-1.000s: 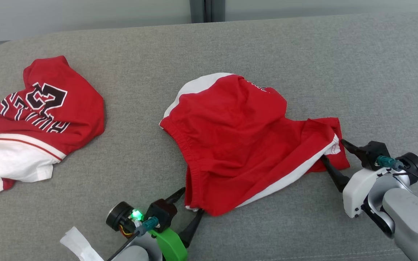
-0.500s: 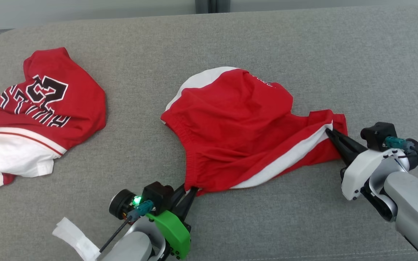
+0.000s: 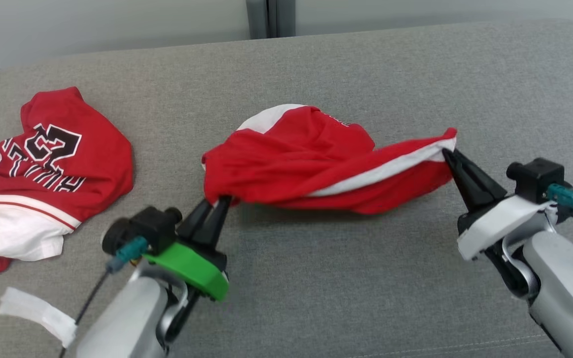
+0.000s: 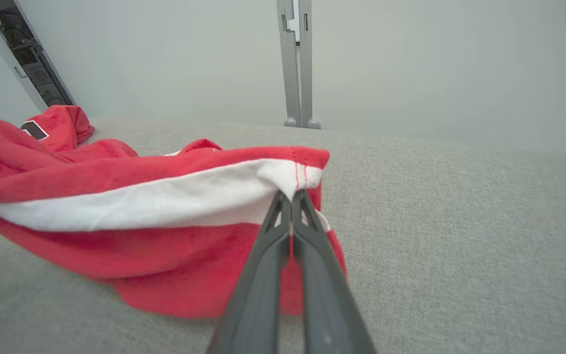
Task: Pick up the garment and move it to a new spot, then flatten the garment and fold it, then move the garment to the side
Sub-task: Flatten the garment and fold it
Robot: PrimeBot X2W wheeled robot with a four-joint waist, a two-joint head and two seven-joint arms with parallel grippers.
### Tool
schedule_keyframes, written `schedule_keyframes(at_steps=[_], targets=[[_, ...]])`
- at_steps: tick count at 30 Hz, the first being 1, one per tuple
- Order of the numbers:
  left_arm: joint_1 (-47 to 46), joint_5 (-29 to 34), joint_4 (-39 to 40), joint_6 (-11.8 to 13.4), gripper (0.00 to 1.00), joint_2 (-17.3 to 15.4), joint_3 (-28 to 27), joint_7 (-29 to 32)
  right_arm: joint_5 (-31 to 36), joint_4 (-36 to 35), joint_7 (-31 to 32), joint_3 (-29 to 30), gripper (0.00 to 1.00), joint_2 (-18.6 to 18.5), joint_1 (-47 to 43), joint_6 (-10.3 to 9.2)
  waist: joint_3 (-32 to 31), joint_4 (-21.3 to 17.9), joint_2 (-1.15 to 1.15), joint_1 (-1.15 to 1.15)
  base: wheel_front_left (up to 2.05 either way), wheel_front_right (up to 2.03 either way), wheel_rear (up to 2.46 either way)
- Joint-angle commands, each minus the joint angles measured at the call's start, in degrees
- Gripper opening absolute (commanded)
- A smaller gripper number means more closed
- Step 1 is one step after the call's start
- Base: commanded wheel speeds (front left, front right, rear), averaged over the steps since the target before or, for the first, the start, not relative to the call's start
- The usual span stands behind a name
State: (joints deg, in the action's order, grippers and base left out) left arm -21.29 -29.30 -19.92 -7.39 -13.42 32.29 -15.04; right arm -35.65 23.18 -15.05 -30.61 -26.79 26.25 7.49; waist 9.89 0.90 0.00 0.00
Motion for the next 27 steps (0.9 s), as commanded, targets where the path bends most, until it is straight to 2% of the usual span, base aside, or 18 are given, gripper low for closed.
schedule_keyframes(at_steps=[1, 5, 11, 14, 20, 27], targets=[[-3.38, -1.47, 0.27, -0.11, 0.0, -1.07, 0.01, -0.14, -0.5, -0.01, -0.17, 0.71, 0.0, 0.51, 2.11, 0.0, 0.64, -0.25, 0.0, 0.0, 0.0, 0.0, 0.0], [-14.32, -6.41, -0.37, -0.11, 0.0, -3.79, 0.39, 2.65, -1.88, 2.56, -0.14, 0.63, 0.0, 2.27, 10.26, 0.0, 3.56, -0.85, 0.0, 0.0, 0.0, 0.0, 0.0], [-33.37, -18.68, -4.66, -0.11, 0.0, -4.72, -1.23, 10.31, -5.74, 10.59, 3.04, 1.52, 0.0, 6.33, 29.05, 0.0, 10.12, -1.92, 0.0, 0.0, 0.0, 0.0, 0.0], [-43.39, -21.9, -8.42, -0.11, 0.0, -5.11, -2.27, 12.99, -6.16, 14.97, 4.06, 1.9, 0.0, 7.69, 38.65, 0.0, 13.42, -2.28, 0.0, 0.0, 0.0, 0.0, 0.0], [-61.64, -21.63, -13.56, -0.11, 0.0, -4.76, 0.55, 13.86, -5.75, 24.04, 3.51, 3.41, 0.0, 10.32, 56.16, 0.0, 18.32, -2.67, 0.0, 0.0, 0.0, 0.0, 0.0], [-71.92, -22.28, -17.22, -0.11, 0.0, -3.81, 4.94, 10.33, -5.05, 29.72, 0.75, 3.4, 0.0, 11.52, 65.59, 0.0, 19.98, -2.43, 0.0, 0.0, 0.0, 0.0, 0.0]])
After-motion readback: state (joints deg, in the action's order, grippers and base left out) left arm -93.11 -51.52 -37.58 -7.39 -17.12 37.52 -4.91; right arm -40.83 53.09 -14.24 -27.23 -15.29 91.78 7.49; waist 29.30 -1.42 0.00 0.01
